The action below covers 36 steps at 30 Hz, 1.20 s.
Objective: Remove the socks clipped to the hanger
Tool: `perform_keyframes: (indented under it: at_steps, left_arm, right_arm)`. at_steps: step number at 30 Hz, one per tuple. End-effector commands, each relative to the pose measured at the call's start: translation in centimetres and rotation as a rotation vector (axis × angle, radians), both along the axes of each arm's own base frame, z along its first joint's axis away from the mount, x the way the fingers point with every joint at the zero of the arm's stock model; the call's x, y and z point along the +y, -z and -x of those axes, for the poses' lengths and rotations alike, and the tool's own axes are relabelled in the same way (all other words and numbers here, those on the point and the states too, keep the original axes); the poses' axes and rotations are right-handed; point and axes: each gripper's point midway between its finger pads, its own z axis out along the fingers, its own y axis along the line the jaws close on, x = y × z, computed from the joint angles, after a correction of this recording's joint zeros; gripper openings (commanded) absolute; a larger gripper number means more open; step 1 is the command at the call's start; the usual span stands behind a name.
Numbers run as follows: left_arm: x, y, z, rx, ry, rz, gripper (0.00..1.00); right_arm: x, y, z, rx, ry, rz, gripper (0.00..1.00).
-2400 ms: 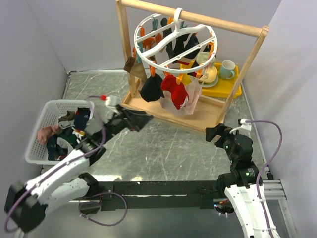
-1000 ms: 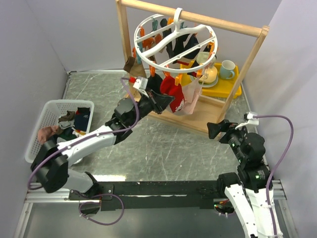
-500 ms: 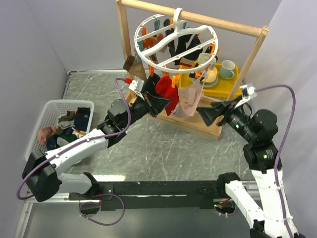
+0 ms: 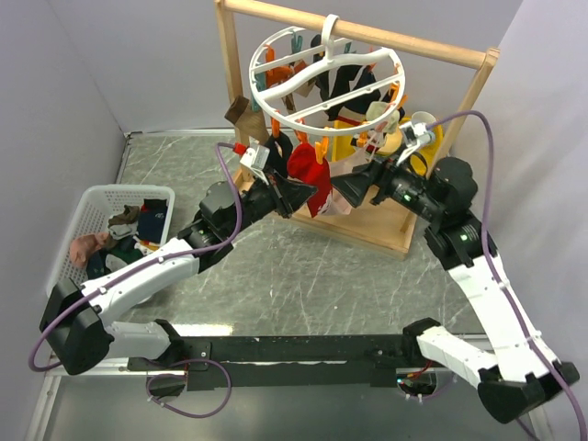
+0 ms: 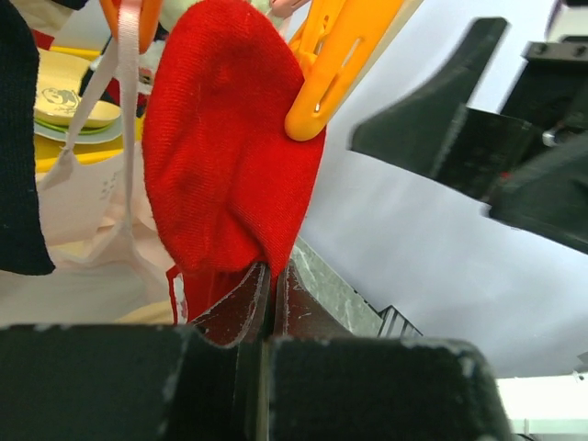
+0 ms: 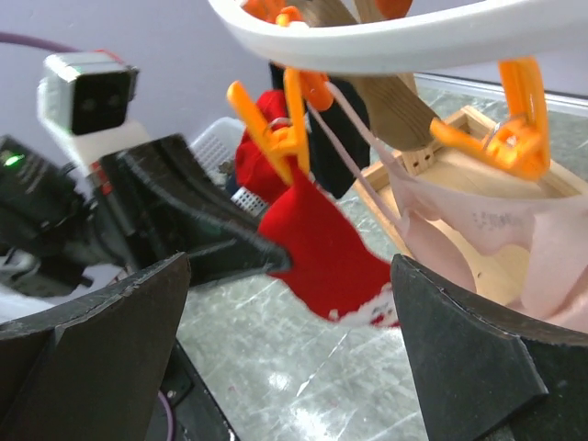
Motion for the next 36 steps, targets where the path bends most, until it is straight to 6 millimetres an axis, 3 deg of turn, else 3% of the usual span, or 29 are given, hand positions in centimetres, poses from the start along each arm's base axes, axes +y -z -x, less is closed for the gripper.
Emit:
perform_keyframes:
  at_steps: [1,9,16,22,30,36]
  left_arm:
    - [0.4,-4.0,1.2,-0.079,0.028,0.05,0.01]
    - [0.9,-4.1,1.3,-0.074,0.015,0.054,0.01]
    - [0.9,-4.2,1.5,-0.077,0.024,0.05,0.01]
    - [1.1,-4.1,1.6,-0.077,0.018,0.045,0.01]
    - [1.6,-4.0,1.8,-0.076,0.009,0.049,0.01]
    - [1.5,-3.6,1.9,-0.068,0.016,0.045,0.01]
  right_arm:
    - [0.7,-4.5,-1.3,-0.138,0.036,-0.039,0.98]
    - [3.0,-5.5,-2.6,-0.185,0.025,-0.033,0.95]
    - [3.5,-6.2,-3.6,-0.229,0.067,-0.012,0.91]
    - [3.9,-6.7,-4.5,-0.244,0.084,-0.016,0.76]
    - [4.6,-6.9,-5.2,-0.237,0.077,-0.017,0.7]
    - [4.9,-7.6,-5.2,-0.254,0.073,-0.052,0.5]
